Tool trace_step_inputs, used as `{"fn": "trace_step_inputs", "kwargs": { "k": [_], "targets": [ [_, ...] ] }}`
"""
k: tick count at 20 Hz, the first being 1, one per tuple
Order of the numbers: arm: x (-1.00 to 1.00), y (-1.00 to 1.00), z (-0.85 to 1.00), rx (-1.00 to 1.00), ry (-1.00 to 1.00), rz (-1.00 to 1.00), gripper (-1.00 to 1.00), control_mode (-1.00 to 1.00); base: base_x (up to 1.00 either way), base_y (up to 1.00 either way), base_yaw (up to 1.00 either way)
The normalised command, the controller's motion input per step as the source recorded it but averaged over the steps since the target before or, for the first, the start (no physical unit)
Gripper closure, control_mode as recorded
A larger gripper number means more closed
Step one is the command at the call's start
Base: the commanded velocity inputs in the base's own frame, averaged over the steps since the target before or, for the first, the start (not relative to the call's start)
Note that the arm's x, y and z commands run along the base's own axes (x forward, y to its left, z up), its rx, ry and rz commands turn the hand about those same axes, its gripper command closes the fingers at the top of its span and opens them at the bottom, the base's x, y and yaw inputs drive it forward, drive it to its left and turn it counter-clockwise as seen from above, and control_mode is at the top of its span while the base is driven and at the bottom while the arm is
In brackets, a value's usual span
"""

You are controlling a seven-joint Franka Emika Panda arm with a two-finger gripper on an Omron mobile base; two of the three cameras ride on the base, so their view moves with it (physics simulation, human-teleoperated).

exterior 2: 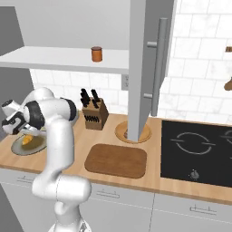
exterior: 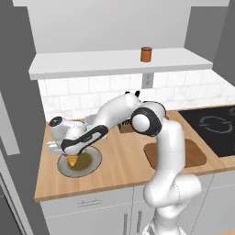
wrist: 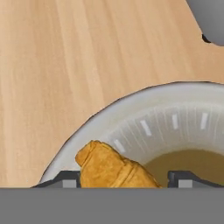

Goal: From the different types of pastries on the counter, select a croissant and place it on the cutting board. Then retrieve a jar of jam from the cabinet and place it alongside the croissant on the cutting board.

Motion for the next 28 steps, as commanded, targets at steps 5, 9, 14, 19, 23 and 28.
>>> {"fn": "trace_step_inputs", "kwargs": {
  "k": [5, 9, 14, 19, 23, 28],
  "targets": [
    [0.0, -0.02, -0.07, 0.02, 0.0, 0.0, 1.0, -1.0, 0.0, 0.0, 0.0],
    [0.0, -0.43, 0.01, 0.06, 0.0, 0.0, 1.0, -1.0, 0.0, 0.0, 0.0],
    [-0.07, -0.86, 0.21, 0.11, -0.05, 0.0, 1.0, -1.0, 0.0, 0.0, 0.0],
    [-0.25, -0.98, 0.14, 0.14, -0.15, 0.01, 1.0, -1.0, 0.0, 0.0, 0.0],
    [-0.46, -0.96, 0.21, 0.12, -0.22, 0.03, 1.0, -1.0, 0.0, 0.0, 0.0],
    [-0.59, -0.91, 0.55, 0.03, -0.21, 0.07, 1.0, -1.0, 0.0, 0.0, 0.0]
  ]
}}
